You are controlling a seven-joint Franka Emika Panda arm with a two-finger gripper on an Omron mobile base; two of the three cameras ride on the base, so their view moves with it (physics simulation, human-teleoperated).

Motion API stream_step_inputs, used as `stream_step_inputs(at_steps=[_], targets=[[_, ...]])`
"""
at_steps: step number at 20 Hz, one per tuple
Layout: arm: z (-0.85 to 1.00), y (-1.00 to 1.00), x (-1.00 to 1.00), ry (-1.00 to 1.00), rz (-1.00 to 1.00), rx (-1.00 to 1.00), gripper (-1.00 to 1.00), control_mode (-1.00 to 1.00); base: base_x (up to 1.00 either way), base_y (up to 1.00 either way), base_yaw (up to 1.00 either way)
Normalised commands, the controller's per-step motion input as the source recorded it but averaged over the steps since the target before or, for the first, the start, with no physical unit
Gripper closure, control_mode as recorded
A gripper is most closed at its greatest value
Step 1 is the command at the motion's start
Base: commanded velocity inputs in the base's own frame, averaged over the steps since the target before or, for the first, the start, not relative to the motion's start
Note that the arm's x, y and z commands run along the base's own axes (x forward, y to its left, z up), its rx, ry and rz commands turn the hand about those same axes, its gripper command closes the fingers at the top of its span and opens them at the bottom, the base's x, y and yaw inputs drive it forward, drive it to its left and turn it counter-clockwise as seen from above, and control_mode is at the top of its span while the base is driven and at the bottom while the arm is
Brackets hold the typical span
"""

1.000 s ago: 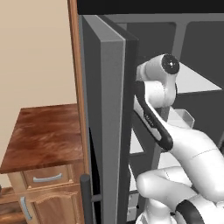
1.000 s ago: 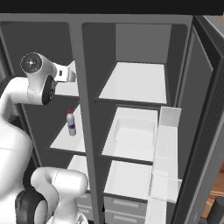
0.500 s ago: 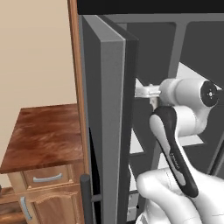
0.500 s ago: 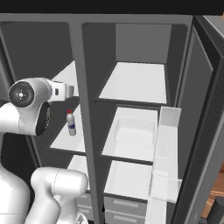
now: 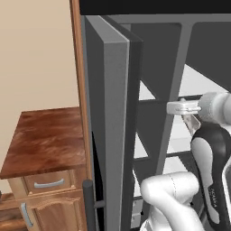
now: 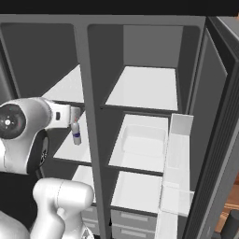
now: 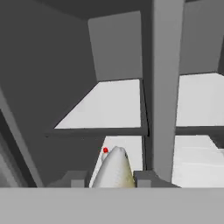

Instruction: Pick up the frozen fish from the freezer, place it on any shelf in the fridge, and close the fridge and freezer doors when done.

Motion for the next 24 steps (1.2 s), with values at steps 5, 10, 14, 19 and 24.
stream_step_inputs(at_steps=[5, 10, 14, 19, 24], targets=[[0.37, -1.00, -0.54, 0.20, -0.17, -0.02, 1.00, -1.00, 0.00, 0.00, 0.00], [0.19, -0.83, 0.42, 0.08, -0.12, -0.09, 1.00, -1.00, 0.00, 0.00, 0.00], [-0.01, -0.48, 0.87, 0.00, 0.00, -0.06, 1.00, -1.00, 0.00, 0.00, 0.00], [-0.32, -0.36, 0.84, 0.00, 0.00, -0.07, 1.00, -1.00, 0.00, 0.00, 0.00], [-0.19, -0.53, 0.81, 0.00, 0.00, -0.02, 1.00, -1.00, 0.00, 0.00, 0.00]])
